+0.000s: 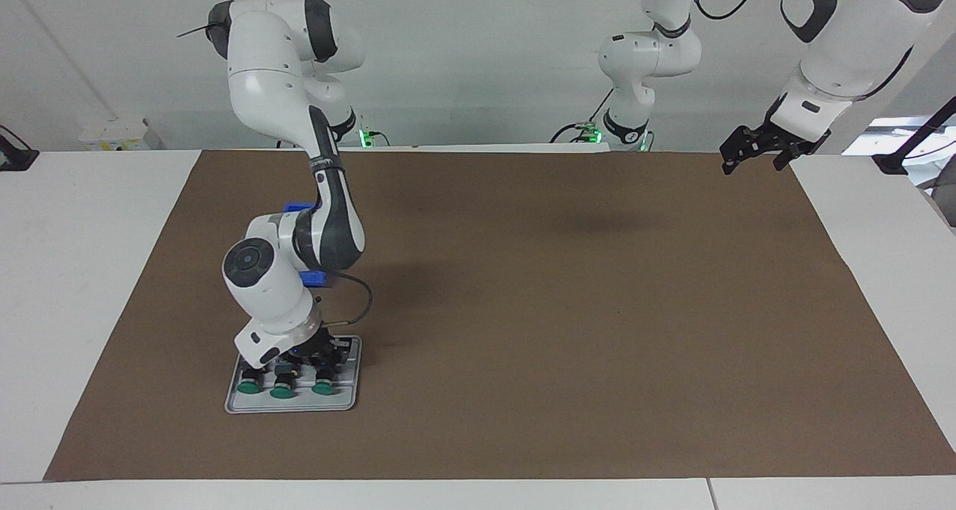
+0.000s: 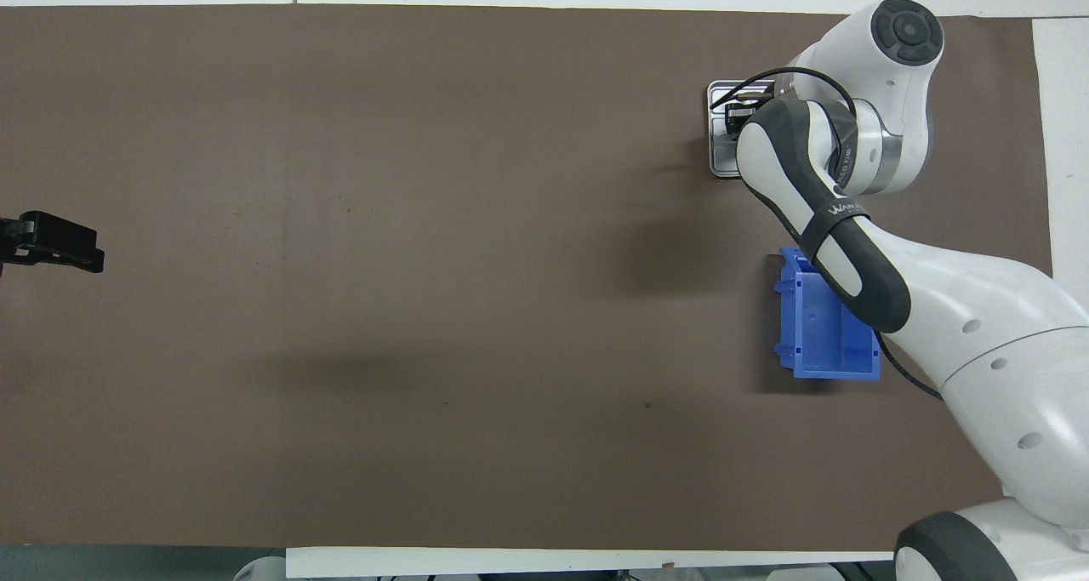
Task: Place and press button with both arms
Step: 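Lift the green button out of the tray with the right gripper, then carry the green button to the table center and set it down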
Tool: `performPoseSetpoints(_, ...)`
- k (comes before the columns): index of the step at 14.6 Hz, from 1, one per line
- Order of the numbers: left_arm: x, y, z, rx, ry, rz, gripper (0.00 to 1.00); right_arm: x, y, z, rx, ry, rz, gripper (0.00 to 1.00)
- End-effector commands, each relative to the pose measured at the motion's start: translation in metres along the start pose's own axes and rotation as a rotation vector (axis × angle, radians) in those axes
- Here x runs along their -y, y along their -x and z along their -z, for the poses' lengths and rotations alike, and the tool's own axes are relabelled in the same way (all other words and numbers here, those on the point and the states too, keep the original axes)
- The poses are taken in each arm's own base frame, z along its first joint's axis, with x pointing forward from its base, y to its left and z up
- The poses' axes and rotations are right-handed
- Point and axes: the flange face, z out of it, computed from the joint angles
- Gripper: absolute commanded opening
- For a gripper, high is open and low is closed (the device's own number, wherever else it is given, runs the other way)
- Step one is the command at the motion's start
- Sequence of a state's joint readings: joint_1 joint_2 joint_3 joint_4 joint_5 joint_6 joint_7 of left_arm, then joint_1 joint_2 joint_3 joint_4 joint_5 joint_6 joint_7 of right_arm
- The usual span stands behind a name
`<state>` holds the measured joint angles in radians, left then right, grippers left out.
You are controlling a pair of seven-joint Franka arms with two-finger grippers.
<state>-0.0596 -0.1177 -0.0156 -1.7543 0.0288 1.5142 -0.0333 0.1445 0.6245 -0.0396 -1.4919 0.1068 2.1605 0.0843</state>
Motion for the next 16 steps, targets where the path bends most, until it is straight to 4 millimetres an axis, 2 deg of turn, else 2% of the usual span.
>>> performPoseSetpoints(1, 0.001, 0.009, 0.002, 0.001, -0.019, 0.010, 1.00, 0.032, 0.011, 0.055, 0.056, -0.018, -0.088, 0.00)
performPoseSetpoints(3, 0.002, 0.008, 0.002, 0.000, -0.019, 0.010, 1.00, 0.071, 0.032, 0.080, 0.097, -0.006, -0.230, 0.00)
performPoseSetpoints(6, 0.001, 0.009, 0.001, 0.004, -0.020, 0.010, 1.00, 0.151, 0.069, 0.110, 0.125, 0.011, -0.359, 0.00)
performPoseSetpoints(8, 0.002, 0.009, 0.000, 0.007, -0.019, 0.008, 1.00, 0.200, 0.092, 0.111, 0.131, 0.022, -0.456, 0.00)
performPoseSetpoints(9, 0.004, 0.009, 0.000, 0.007, -0.019, 0.014, 1.00, 0.220, 0.104, 0.108, 0.143, 0.024, -0.577, 0.00)
performPoseSetpoints(12, 0.007, 0.009, 0.000, 0.008, -0.018, 0.020, 1.00, 0.269, 0.138, 0.103, 0.155, 0.056, -0.755, 0.00)
performPoseSetpoints(14, 0.008, 0.009, 0.000, 0.006, -0.017, 0.022, 1.00, 0.282, 0.155, 0.099, 0.167, 0.091, -0.869, 0.03)
performPoseSetpoints(16, 0.009, 0.009, 0.001, 0.005, -0.017, 0.023, 1.00, 0.298, 0.169, 0.087, 0.165, 0.135, -1.095, 0.09)
